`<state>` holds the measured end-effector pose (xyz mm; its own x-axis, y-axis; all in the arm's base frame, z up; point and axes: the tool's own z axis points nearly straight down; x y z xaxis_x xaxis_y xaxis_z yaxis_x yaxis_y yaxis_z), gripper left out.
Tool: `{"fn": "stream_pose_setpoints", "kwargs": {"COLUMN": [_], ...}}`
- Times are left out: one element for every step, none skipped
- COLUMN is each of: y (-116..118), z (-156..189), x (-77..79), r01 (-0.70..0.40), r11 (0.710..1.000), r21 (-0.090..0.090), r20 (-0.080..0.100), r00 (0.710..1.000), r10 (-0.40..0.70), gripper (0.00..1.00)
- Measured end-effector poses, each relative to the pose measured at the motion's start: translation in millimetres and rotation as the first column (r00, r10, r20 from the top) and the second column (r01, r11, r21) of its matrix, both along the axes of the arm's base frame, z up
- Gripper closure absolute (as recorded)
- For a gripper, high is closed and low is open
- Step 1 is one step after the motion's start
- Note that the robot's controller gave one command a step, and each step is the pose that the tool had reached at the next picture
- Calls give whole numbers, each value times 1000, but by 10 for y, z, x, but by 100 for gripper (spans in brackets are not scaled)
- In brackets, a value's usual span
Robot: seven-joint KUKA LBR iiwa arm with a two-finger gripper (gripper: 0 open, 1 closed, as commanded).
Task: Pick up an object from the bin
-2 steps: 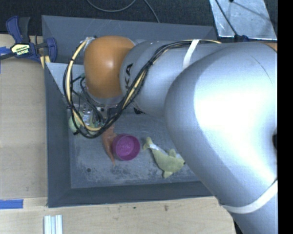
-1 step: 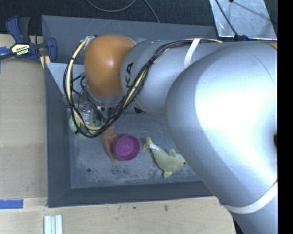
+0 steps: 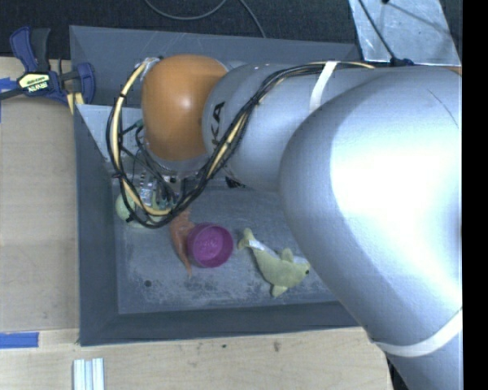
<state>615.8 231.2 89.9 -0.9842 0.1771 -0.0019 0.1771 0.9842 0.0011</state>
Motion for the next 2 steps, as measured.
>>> {"fn": "stream_pose_setpoints", "kwargs": {"y": [-8, -5], "z": [263, 489], "x": [-10, 5], "r01": [1, 1], "r11": [1000, 1000], "r21": [-3, -1], "r20": [-6, -1], "r00": [1000, 1000], "r10": [-1, -1], "gripper": [100, 100]}}
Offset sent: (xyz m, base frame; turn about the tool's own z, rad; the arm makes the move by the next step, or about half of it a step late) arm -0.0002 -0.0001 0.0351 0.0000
